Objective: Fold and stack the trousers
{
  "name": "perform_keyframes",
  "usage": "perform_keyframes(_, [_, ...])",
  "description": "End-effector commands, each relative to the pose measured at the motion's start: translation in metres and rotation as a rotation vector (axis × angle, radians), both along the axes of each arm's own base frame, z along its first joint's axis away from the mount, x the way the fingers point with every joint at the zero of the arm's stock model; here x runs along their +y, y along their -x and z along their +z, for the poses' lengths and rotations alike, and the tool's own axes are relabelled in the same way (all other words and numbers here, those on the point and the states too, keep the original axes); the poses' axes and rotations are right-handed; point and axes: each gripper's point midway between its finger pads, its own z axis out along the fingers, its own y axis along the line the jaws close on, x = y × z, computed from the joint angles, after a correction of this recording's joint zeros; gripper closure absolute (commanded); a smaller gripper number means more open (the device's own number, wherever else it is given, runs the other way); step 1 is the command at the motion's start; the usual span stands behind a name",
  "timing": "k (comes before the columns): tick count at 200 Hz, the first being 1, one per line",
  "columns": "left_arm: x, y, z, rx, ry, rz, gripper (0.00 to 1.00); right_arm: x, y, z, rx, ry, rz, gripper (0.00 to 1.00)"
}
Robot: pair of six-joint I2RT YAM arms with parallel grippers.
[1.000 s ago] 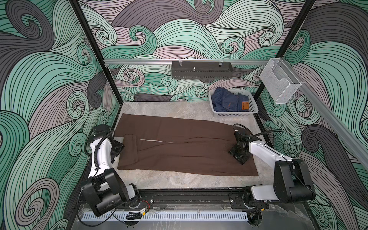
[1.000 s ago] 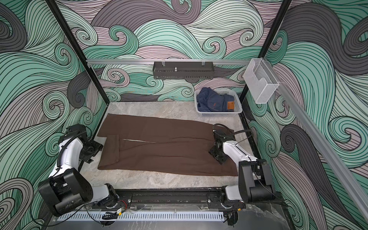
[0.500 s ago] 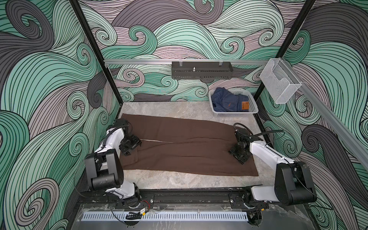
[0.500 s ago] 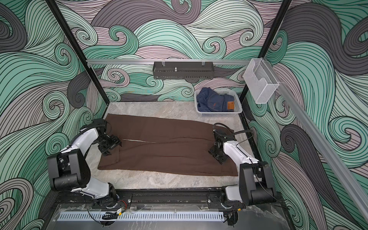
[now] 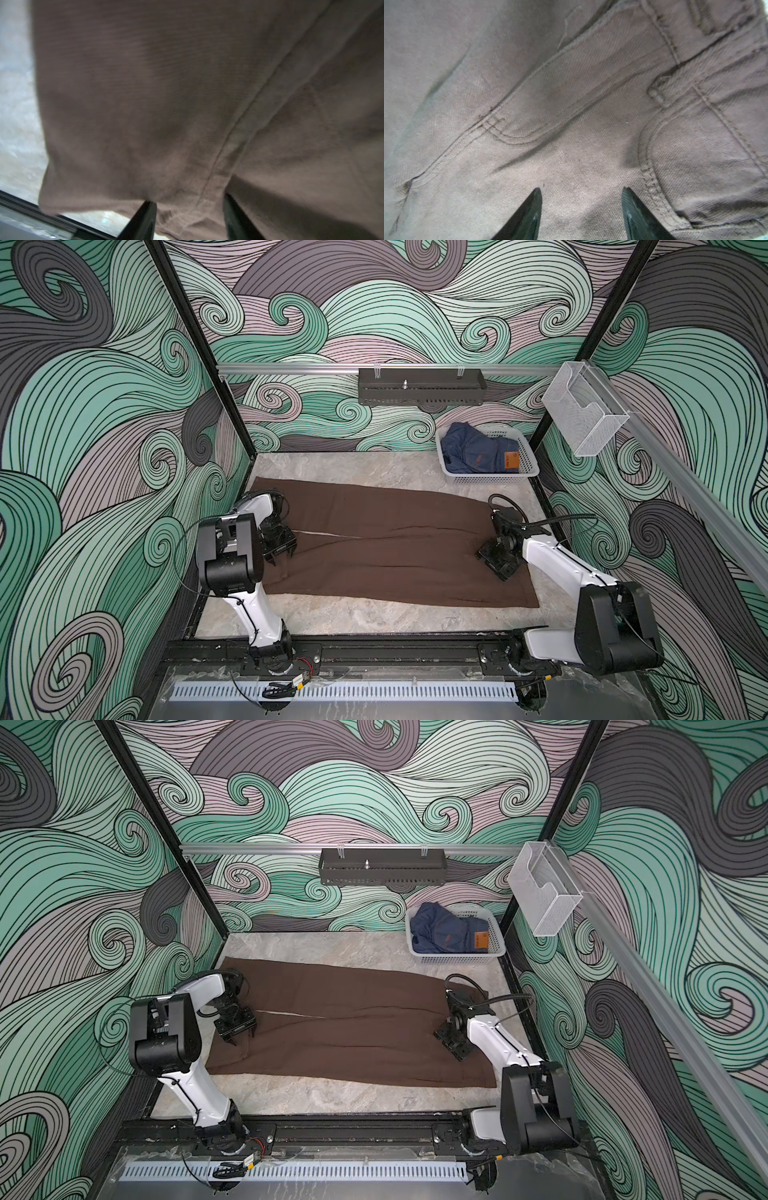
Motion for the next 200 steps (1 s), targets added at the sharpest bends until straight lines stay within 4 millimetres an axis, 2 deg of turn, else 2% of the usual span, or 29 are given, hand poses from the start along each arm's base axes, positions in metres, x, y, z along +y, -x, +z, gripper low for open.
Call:
perform_keyframes(1, [0.006, 0.008, -0.001, 0.078, -0.043, -0.006, 0.57, 0.004, -0.002, -0.002, -0.001, -0.017, 0.009, 0.38])
perform_keyframes(23, [0.011, 0.009, -0.003, 0.107, -0.071, -0.003, 0.67, 0.005, -0.003, -0.004, 0.004, -0.018, 0.020, 0.37])
perform_keyframes(41, [0.017, 0.010, 0.002, 0.118, -0.109, -0.007, 0.82, 0.002, -0.003, -0.006, 0.007, -0.014, 0.021, 0.37])
perform_keyframes(50, [0.020, 0.009, 0.006, 0.113, -0.126, -0.009, 0.89, 0.001, -0.003, -0.008, 0.011, -0.013, 0.018, 0.37])
perform_keyframes(69, [0.029, 0.007, 0.023, 0.087, -0.179, -0.007, 0.95, -0.003, -0.002, -0.011, 0.021, -0.009, 0.011, 0.37])
perform_keyframes(99, [0.047, 0.007, 0.062, 0.031, -0.263, 0.001, 0.97, -0.006, -0.001, -0.015, 0.032, -0.004, 0.008, 0.37])
perform_keyframes(115, [0.060, 0.011, 0.076, 0.016, -0.274, 0.026, 0.98, -0.008, -0.001, -0.016, 0.036, 0.003, 0.004, 0.37])
perform_keyframes(151, [0.111, 0.044, 0.077, 0.066, -0.252, 0.168, 1.00, -0.013, 0.000, -0.018, 0.044, 0.024, 0.000, 0.37])
perform_keyframes(163, [0.128, 0.055, 0.076, 0.088, -0.259, 0.222, 0.97, -0.014, 0.001, -0.019, 0.044, 0.030, -0.006, 0.37])
perform_keyframes(167, [0.132, 0.058, 0.076, 0.090, -0.257, 0.244, 0.91, -0.014, 0.002, -0.019, 0.046, 0.030, -0.006, 0.37])
perform_keyframes(178, [0.139, 0.061, 0.075, 0.094, -0.243, 0.284, 0.66, -0.014, 0.002, -0.018, 0.046, 0.028, -0.008, 0.37])
perform_keyframes(200, [0.144, 0.058, 0.082, 0.080, -0.245, 0.309, 0.46, -0.015, 0.002, -0.011, 0.045, 0.036, 0.001, 0.37])
